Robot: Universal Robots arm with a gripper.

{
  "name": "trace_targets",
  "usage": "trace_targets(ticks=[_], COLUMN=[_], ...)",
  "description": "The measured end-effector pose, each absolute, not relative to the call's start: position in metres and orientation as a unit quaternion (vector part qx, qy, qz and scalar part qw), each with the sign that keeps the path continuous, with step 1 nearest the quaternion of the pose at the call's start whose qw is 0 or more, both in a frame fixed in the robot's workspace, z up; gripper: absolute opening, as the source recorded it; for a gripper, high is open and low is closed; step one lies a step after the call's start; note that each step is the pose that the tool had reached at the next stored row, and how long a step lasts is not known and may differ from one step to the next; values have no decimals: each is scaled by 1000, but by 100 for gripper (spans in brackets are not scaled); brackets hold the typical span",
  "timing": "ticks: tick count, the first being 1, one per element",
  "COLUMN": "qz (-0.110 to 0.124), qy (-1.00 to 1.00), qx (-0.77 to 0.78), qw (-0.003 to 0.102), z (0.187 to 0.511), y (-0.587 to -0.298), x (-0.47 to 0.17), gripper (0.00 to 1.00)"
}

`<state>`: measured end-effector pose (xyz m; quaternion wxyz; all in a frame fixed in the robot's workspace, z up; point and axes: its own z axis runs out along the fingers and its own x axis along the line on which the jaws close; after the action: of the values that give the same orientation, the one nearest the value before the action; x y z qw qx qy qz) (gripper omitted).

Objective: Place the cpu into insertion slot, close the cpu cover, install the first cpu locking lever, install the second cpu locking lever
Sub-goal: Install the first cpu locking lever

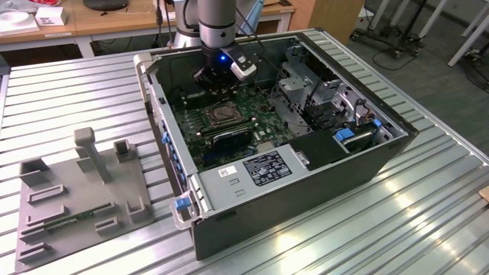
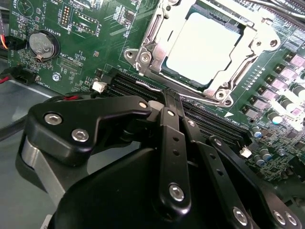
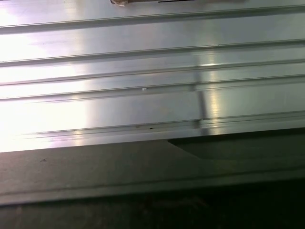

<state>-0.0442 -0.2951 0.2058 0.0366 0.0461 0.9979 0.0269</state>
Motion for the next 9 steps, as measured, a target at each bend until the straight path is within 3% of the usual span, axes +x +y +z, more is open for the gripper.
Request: trace_targets(ticks=[9], qz=[27], qy=[998], qx=[50], qw=[38], z=[206], y=[-295], x=[-44], gripper=[11])
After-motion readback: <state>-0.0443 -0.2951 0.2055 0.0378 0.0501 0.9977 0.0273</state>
